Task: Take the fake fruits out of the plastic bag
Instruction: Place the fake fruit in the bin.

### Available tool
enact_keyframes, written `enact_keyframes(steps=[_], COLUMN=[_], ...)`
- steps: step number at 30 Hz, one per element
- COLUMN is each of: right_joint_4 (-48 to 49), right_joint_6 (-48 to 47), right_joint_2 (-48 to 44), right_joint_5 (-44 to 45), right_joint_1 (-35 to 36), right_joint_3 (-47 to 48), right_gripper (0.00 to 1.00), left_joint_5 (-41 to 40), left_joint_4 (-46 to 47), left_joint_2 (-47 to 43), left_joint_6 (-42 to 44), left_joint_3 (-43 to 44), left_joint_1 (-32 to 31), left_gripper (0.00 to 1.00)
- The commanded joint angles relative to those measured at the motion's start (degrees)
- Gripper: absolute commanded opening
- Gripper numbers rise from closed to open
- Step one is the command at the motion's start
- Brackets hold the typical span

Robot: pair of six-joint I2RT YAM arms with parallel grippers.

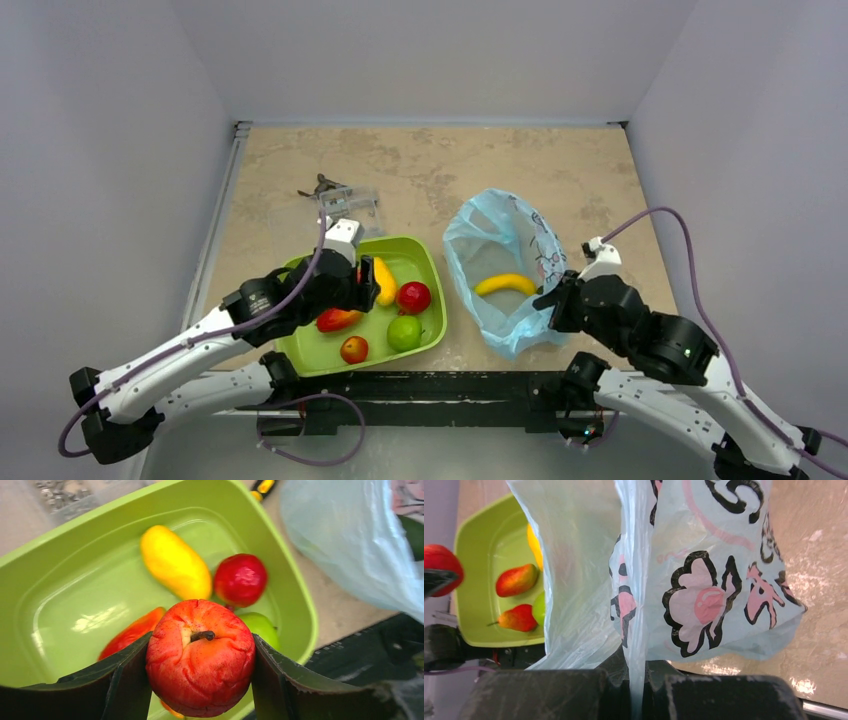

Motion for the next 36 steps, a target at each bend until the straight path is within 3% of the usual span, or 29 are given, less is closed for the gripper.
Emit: enact_keyframes(steps=[1,5,9,17,24,25,29,36], right_joint_4=[-2.4,-2.5,-1.2,1.6,2.1,2.2,2.4,2.7], right_joint_6=[-0.6,-2.0,-2.0,-2.8,-3.8,-3.8,-4.0,-4.2], right_joint_2=[2.2,2.7,0.3,-4.5,-3.1,-3.2,-4.6,-4.5], right_joint_5=[4.3,6.1,6.3,6.7,6.0,5.9,5.8,5.5], right_joint_1=[0.1,0.1,0.1,0.1,0.1,0.1,0.1,0.1], right_joint_3=[7.9,7.4,6.3,4.8,4.6,4.6,4.5,4.4], right_gripper=[0.0,0.0,0.0,0.0,0.0,0.0,0.0,0.0], left_joint_5=[-8.5,-10.7,-2.7,12.4,15.5,15.5,15.7,15.0], left_joint_4=[0.5,0.0,2.5,11.3,15.7,16.1,15.9,12.4], left_joint_2=[3.0,11.8,17.0,16.3,13.9,13.6,14.1,12.4], left_joint_6=[5.5,4.9,1.4,-5.3,-6.9,-7.0,-6.4,-5.5], left_joint_3=[-0.6,1.0,1.4,-7.8,-14.0,-14.6,-15.1,-12.8], left_joint_1=[3.9,8.1,8.9,8.8,8.8,8.7,8.8,8.8], left_gripper=[0.0,0.0,0.0,0.0,0.0,0.03,0.49,0.93])
